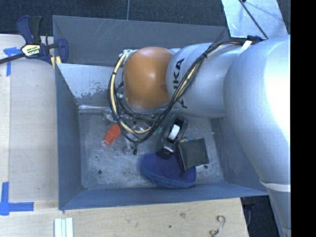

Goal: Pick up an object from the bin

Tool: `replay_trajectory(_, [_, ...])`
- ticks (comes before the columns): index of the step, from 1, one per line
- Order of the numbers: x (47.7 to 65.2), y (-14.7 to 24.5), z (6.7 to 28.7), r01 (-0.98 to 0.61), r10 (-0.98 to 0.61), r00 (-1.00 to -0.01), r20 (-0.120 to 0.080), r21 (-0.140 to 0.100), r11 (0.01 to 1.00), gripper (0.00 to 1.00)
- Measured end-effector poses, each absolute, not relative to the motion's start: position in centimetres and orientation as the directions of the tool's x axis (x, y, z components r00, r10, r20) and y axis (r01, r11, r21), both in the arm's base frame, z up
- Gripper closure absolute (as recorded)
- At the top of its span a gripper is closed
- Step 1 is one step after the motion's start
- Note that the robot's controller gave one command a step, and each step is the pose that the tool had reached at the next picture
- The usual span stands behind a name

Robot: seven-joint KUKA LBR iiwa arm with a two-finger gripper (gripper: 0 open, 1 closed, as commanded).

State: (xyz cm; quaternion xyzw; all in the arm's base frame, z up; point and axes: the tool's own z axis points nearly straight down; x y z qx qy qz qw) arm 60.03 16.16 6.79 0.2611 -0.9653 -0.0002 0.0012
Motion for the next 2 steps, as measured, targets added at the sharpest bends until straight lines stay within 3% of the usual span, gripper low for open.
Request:
replay_trajectory(1, [60.2,16.2,7.1,-0.502,-0.502,-0.865,-0.003,0.0,0.865,1.0])
replay_trajectory(2, [58.7,17.1,19.9,-0.558,-0.558,-0.83,-0.011,-0.003,0.83,1.0])
